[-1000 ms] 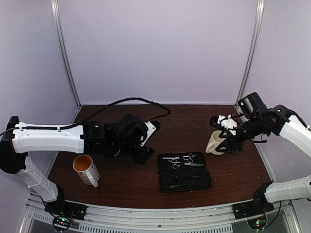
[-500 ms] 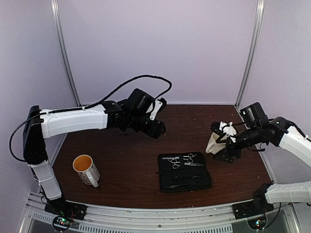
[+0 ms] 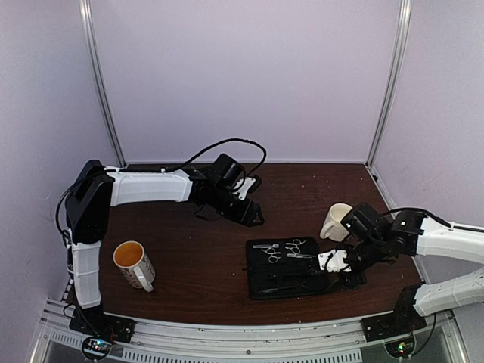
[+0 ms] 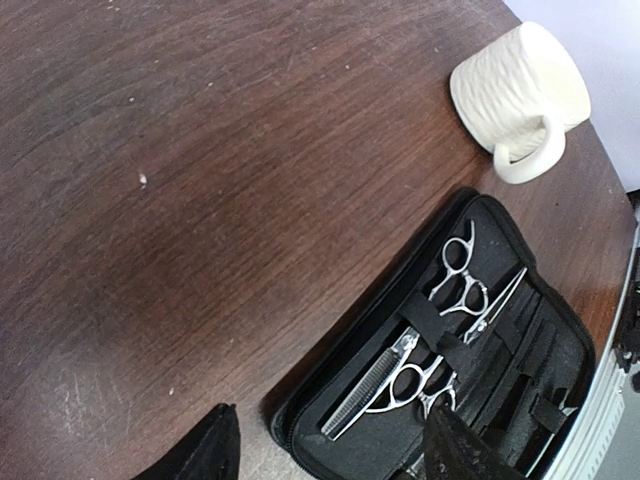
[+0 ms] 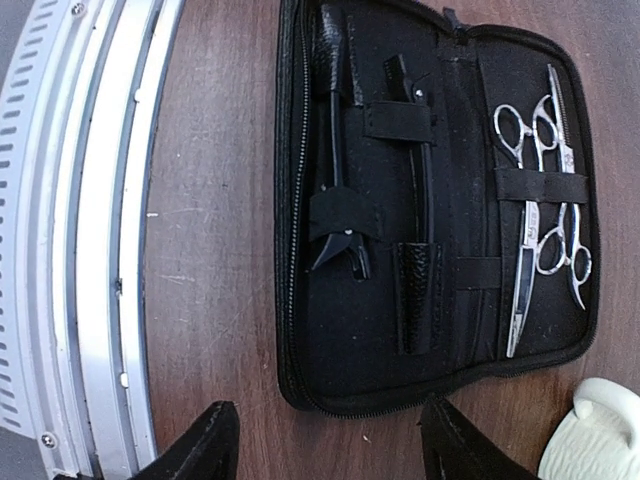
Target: Sort the hair-cutting tools
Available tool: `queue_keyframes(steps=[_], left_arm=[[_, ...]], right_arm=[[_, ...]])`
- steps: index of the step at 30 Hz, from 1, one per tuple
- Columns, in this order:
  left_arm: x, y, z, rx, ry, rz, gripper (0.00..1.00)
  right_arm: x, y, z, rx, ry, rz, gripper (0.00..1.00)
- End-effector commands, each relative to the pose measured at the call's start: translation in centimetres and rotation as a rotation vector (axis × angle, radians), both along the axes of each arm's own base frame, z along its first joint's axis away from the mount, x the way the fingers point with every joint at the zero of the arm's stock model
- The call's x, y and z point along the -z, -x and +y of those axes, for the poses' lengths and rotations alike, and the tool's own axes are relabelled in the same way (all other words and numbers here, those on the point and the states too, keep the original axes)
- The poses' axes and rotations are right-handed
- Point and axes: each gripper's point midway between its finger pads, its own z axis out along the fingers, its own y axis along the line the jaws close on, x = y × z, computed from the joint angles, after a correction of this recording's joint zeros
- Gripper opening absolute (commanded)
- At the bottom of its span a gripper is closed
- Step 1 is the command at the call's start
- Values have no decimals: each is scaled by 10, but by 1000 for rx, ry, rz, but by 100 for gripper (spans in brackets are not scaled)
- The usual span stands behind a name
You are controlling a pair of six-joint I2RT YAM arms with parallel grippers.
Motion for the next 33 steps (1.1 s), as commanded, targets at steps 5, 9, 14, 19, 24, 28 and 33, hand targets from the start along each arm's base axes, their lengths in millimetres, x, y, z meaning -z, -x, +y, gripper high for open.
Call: queue_keyframes(steps=[5,9,14,19,24,28,33], left_arm=[[0,-14,-6,-19,39,15,90],[8,-16,-1,-43,32,18,98],[22,-12,-1,-32,19,44,98],[24,-11,1,-18,11,42,98],[20,-11,4,-11,25,-5,97],[24,-11,5,6,60,47,87],[30,-5,11,16,54,88,87]], right_arm=[[27,-4,13,-94,146,-92,55],[32,-4,17,-109,163,-99,47],[40,-4,15,-115,201,-89,38],[46,5,16,-180,220,-76,32],[56,1,17,-183,259,-75,14],[64,-10,20,-191,295,-124,10],[70,-21,28,-234,329,-200,2]])
